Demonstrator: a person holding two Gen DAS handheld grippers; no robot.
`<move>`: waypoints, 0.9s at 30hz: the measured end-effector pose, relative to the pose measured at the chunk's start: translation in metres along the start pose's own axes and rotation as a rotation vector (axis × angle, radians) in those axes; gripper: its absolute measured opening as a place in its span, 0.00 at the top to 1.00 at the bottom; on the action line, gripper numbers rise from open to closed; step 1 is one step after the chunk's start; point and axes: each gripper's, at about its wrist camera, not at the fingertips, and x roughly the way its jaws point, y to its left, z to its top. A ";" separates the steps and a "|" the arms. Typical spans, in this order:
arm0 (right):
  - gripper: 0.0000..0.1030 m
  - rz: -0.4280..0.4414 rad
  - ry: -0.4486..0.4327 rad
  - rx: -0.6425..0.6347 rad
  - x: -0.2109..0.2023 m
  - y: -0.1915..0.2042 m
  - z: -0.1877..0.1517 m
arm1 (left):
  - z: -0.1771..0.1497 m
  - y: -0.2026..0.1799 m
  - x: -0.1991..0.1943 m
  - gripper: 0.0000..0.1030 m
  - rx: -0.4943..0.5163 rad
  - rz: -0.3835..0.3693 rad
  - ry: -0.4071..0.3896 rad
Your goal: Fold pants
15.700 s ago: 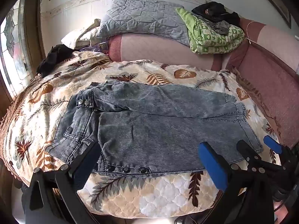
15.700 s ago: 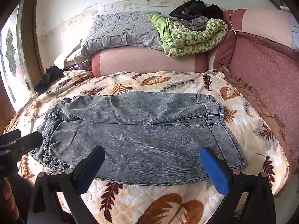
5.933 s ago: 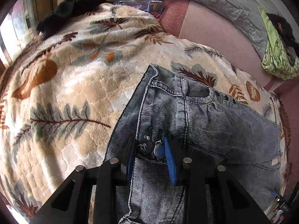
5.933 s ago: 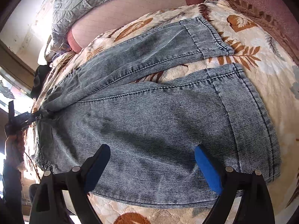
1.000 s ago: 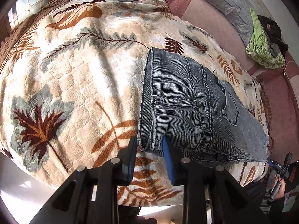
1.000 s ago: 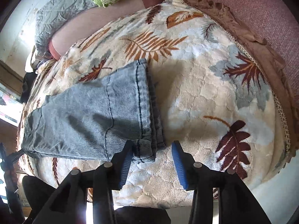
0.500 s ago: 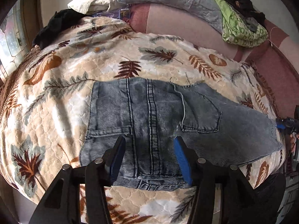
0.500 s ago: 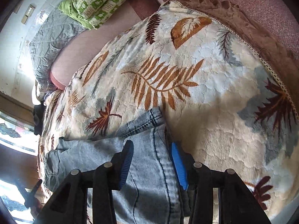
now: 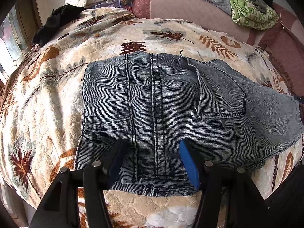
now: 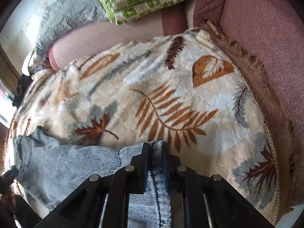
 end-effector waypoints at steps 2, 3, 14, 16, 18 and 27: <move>0.84 -0.007 0.108 0.036 0.032 -0.008 -0.011 | 0.000 -0.001 0.000 0.41 0.002 0.010 0.003; 0.84 0.009 0.114 0.064 0.035 -0.013 -0.017 | 0.000 -0.001 0.000 0.41 0.003 0.011 0.004; 0.33 0.385 0.013 0.200 -0.061 0.010 -0.068 | 0.000 -0.001 0.000 0.40 -0.010 0.012 -0.005; 0.32 0.359 0.107 0.188 -0.039 0.017 -0.091 | 0.000 0.000 0.000 0.40 -0.012 0.008 -0.005; 0.37 0.278 0.183 0.211 -0.011 0.009 -0.109 | 0.001 0.000 -0.001 0.40 -0.013 0.007 0.000; 0.25 0.277 0.095 0.174 -0.044 0.032 -0.101 | 0.000 0.005 -0.006 0.32 -0.044 0.089 0.032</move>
